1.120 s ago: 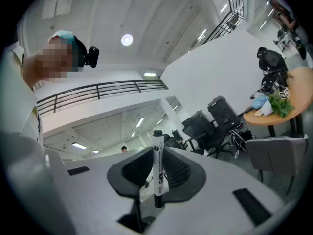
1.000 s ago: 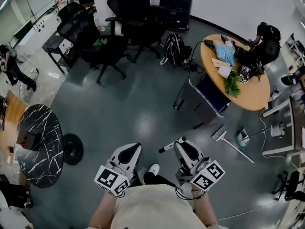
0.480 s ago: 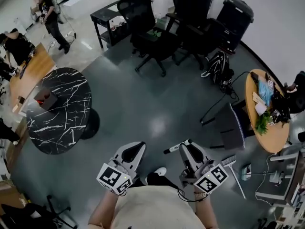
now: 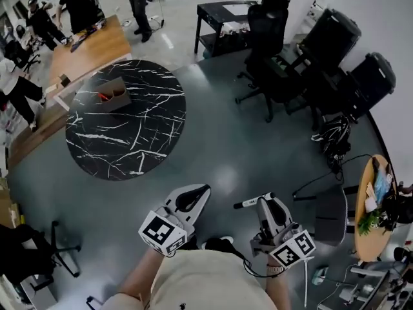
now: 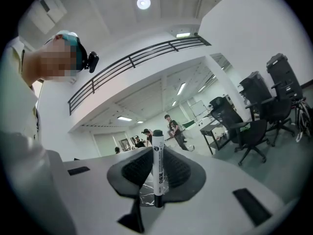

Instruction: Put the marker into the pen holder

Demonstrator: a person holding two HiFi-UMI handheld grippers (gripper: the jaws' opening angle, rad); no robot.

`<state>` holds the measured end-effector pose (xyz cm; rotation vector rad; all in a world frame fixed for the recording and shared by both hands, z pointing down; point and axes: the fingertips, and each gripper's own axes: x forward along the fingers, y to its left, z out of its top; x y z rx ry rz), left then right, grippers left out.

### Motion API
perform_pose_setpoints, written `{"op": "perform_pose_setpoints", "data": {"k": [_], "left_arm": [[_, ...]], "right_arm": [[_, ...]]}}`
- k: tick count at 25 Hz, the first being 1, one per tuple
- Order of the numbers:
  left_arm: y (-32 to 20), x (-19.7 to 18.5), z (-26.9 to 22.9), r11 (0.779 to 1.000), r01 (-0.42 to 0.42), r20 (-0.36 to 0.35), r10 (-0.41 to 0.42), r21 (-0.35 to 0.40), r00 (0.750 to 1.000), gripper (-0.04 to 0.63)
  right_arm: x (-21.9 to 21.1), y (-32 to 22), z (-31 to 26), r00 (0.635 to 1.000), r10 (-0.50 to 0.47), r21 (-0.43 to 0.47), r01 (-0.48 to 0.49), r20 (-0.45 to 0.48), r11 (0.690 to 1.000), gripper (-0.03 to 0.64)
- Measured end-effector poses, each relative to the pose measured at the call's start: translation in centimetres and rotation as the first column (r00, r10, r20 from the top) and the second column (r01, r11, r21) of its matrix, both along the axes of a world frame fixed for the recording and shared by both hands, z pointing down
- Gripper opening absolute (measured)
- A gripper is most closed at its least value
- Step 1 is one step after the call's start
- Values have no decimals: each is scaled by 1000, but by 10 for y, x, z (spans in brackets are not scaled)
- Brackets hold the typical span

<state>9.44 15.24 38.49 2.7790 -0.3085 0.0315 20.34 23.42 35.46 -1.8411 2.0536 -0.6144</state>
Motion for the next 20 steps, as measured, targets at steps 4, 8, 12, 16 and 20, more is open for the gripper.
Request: {"op": "perform_pose_setpoints", "data": {"k": [4, 8, 12, 16, 20], "left_arm": [[-43, -66, 2, 991, 131, 5, -131, 6, 991, 12], [-77, -132, 13, 960, 278, 17, -278, -24, 961, 12], [-99, -176, 19, 917, 390, -18, -392, -80, 920, 12], [-117, -191, 19, 886, 459, -5, -460, -59, 888, 12], [-142, -191, 16, 854, 520, 18, -519, -27, 854, 12]], "right_arm": [[-51, -56, -2, 994, -110, 18, 110, 9, 994, 80], [-102, -101, 4, 972, -236, 1, 236, -1, 972, 80], [-137, -135, 11, 939, -344, -15, 344, -1, 939, 80], [-156, -167, 18, 903, -429, -17, 430, 15, 903, 80], [-163, -208, 24, 858, -513, -8, 514, 37, 858, 80]]}}
